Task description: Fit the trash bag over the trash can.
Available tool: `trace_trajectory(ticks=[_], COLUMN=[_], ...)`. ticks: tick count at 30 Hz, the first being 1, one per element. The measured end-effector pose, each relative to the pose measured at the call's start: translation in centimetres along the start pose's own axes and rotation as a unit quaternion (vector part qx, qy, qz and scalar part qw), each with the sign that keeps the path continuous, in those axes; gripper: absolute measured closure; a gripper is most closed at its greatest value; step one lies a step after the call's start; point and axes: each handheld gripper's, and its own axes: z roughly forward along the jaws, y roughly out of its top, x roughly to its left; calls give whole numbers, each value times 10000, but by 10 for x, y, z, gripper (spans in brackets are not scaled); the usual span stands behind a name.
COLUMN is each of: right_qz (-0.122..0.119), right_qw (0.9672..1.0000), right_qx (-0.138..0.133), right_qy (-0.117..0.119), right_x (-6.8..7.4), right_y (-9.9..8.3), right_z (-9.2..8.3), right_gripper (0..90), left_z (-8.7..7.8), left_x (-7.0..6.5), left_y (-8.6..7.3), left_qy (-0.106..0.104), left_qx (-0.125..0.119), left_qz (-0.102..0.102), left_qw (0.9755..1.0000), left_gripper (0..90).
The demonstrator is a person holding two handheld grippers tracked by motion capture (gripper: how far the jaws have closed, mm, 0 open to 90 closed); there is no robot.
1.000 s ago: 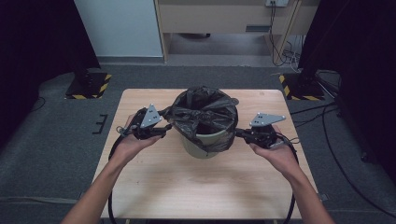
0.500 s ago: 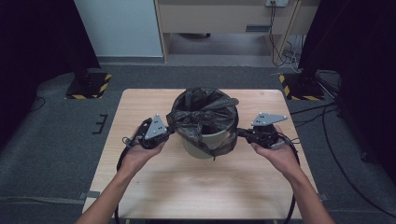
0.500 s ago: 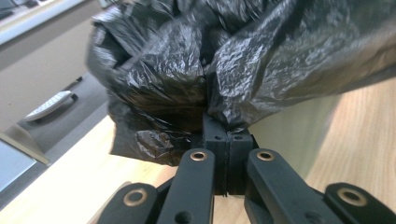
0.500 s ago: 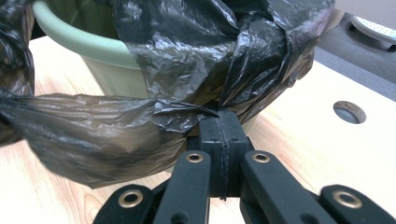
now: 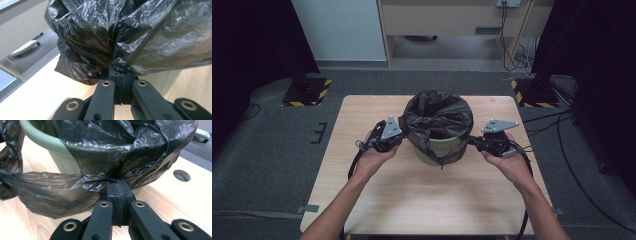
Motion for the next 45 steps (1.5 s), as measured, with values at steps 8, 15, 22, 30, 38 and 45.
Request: trace_trajectory(ticks=[8,15,22,30,38,45], right_qz=[138,5,53,188,81,61], right_qw=[9998,9999,9999,9997,9999,9999], right_qx=[-68,-135,-86,-119,-56,118], right_qy=[-111,13,-9,-42,38,71], right_x=[-7,1,-2,-11,-5,-4], right_y=[-4,-6,-14,-16,-17,-24], right_z=[-10,-14,-13,-17,-10,-1], right_gripper=[900,900,900,900,900,900], left_z=[16,4,-5,-27,-20,-7], left_x=[8,7,-2,-30,-37,-33], left_y=[8,7,7,-5,-17,-21], left_qy=[144,198,-45,-304,-273,-180], left_qx=[67,-129,-198,-510,-348,-166], left_qz=[-108,-62,105,212,295,362], left_qw=[9998,9997,9997,9980,9986,9990], left_gripper=[883,884,900,900,900,900])
